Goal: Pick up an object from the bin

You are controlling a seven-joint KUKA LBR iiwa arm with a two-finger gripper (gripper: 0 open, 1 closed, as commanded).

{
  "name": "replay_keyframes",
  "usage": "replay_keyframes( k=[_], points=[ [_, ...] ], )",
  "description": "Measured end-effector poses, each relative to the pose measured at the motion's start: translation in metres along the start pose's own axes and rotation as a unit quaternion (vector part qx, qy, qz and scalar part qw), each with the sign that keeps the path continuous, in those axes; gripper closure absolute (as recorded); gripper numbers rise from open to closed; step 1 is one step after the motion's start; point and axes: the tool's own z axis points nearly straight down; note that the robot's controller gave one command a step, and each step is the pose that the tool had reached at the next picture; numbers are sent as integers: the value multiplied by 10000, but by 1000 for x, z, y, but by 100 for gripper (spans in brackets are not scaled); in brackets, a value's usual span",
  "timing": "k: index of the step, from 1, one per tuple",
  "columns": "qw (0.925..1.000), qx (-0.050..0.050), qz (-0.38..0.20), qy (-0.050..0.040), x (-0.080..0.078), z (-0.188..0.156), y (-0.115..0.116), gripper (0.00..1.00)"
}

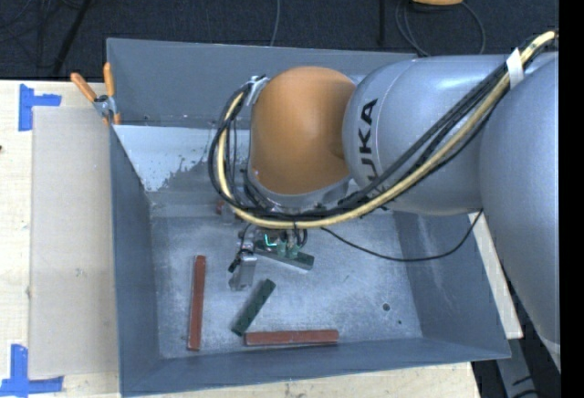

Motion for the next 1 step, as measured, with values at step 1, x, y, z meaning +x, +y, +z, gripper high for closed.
replay_keyframes(
  k=[1],
  points=[
    [9951, 3, 990, 9, 62, 111, -48, 0]
  ],
)
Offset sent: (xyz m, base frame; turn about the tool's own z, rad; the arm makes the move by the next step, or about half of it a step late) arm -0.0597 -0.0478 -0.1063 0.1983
